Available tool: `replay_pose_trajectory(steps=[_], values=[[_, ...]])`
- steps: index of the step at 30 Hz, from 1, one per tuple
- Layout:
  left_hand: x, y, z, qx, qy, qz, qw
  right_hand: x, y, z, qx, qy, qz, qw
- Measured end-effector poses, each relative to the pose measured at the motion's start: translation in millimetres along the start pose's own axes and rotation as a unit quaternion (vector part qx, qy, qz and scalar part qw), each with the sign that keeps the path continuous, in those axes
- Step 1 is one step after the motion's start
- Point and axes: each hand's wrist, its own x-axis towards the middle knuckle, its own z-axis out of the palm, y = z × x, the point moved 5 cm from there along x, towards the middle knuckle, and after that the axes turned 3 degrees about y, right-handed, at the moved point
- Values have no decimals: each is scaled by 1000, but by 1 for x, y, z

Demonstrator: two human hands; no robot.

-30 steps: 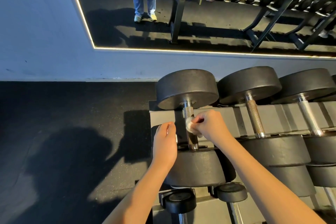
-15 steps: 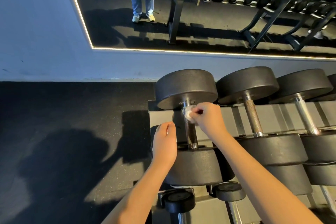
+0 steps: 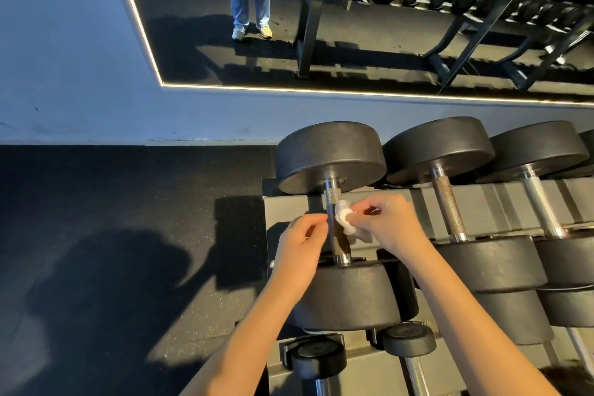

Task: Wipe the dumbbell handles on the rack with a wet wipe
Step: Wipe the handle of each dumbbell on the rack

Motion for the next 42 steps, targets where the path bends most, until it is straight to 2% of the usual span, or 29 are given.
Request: replay_pose_trajectory(steps=[2,4,7,10,13,15,17,20,27,34,42], values=[[2,13,6,-15,-47,19,999,-6,-3,0,61,15,-17,998],[5,23,11,-40,-51,25,998,-11,-5,3,91,13,-36,995],[8,27,10,-33,-3,30,999,-15,-5,3,136,-6,-38,990],[17,24,1,31,75,28,996,-23,1,3,109,-19,-40,993],[33,21,-7,88,140,34,986,-33,21,2,15,74,-32,997],[44,19,-2,102,131,43,985,-38,30,1,12,132,-17,991],[53,20,2,94,131,45,986,-40,33,2,17,155,-2,988],[63,18,4,98,123,40,987,-38,33,3,13,162,6,987],[53,18,7,185,35,36,981,-38,34,4,6,174,17,985],[60,27,2,107,118,42,986,-37,36,3,42,152,41,987],[50,12,6,157,6,-13,988,-35,36,3,41,144,40,988]])
